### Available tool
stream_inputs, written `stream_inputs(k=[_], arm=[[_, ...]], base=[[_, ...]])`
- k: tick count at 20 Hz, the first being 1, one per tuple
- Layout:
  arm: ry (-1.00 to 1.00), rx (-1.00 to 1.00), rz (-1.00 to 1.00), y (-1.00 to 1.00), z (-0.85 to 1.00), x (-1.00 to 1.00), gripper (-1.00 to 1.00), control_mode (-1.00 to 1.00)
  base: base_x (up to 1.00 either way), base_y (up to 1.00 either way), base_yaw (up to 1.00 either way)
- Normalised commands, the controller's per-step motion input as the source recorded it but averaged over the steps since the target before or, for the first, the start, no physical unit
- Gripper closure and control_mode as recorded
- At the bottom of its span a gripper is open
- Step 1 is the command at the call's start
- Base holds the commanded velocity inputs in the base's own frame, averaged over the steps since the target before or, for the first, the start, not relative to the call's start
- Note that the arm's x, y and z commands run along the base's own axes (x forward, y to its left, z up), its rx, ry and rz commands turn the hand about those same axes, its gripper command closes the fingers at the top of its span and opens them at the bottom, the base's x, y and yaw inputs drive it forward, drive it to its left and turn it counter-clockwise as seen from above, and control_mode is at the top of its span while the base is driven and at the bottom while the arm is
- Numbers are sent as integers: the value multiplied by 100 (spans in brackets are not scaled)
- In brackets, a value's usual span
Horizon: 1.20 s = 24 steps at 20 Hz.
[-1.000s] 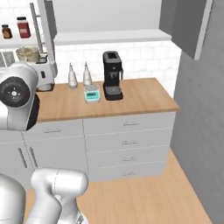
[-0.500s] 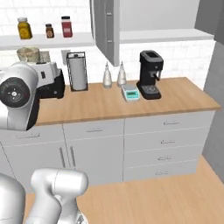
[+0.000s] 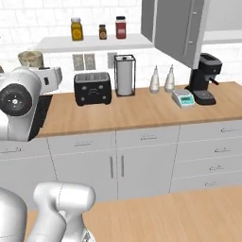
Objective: Gather all objects into one cabinet and sort the glasses and bowls to opposite sides.
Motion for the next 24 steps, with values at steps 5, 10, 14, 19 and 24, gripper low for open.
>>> stream_inputs(k=[5, 10, 14, 19, 24], arm=[[0, 0, 0, 0, 0, 0, 100, 100], [0, 0, 0, 0, 0, 0, 100, 100], [0, 0, 0, 0, 0, 0, 100, 100], [0, 0, 0, 0, 0, 0, 100, 100], [0, 0, 0, 0, 0, 0, 100, 100]], base=[[-7, 100, 3], [0, 100, 1], [9, 87, 4], [20, 79, 9], [1, 85, 11]])
